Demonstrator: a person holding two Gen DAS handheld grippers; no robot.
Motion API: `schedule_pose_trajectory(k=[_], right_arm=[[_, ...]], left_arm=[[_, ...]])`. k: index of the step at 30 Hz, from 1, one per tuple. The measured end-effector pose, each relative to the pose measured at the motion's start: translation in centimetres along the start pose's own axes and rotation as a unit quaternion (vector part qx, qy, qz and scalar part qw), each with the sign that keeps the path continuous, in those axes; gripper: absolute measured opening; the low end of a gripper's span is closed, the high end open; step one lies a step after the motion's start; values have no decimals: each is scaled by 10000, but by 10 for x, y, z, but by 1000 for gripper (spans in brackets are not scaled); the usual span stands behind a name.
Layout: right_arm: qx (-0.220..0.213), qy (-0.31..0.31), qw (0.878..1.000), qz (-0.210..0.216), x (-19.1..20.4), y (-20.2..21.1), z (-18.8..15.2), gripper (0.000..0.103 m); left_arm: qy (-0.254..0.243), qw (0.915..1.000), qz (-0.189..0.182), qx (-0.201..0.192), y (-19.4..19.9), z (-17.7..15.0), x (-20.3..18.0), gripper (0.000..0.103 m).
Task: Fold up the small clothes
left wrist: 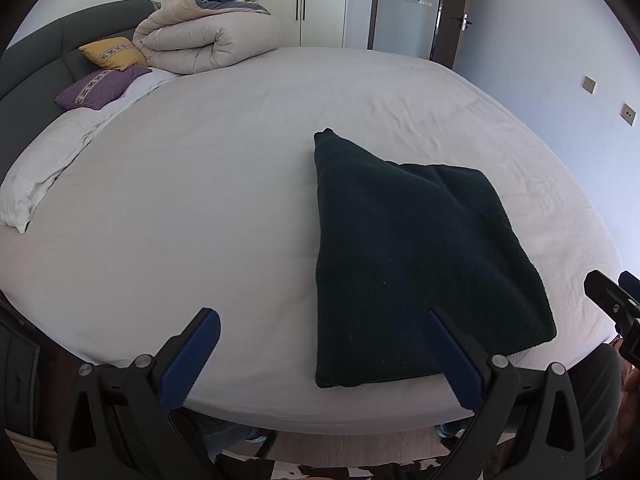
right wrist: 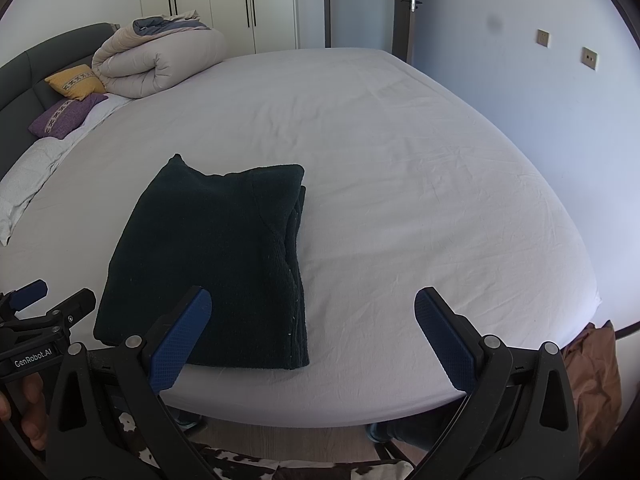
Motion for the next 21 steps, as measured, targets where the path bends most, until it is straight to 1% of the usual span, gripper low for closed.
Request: schedule_pose_trajectory(k=[21], right_arm=[[12,-1,10000,-12,5,0,-3,103]], left_arm=[[11,10000,0,42,0,-3,1,103]])
Point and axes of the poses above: each gripper's, at about its wrist camera, not at the fingertips, and y roughly against the way its jaws point, x to its left, z to its top, the point moved 2 cm from there along -y, roughly the way its jaws point, and after that the axes turned 14 degrees about -x, right-handed, at the moved point
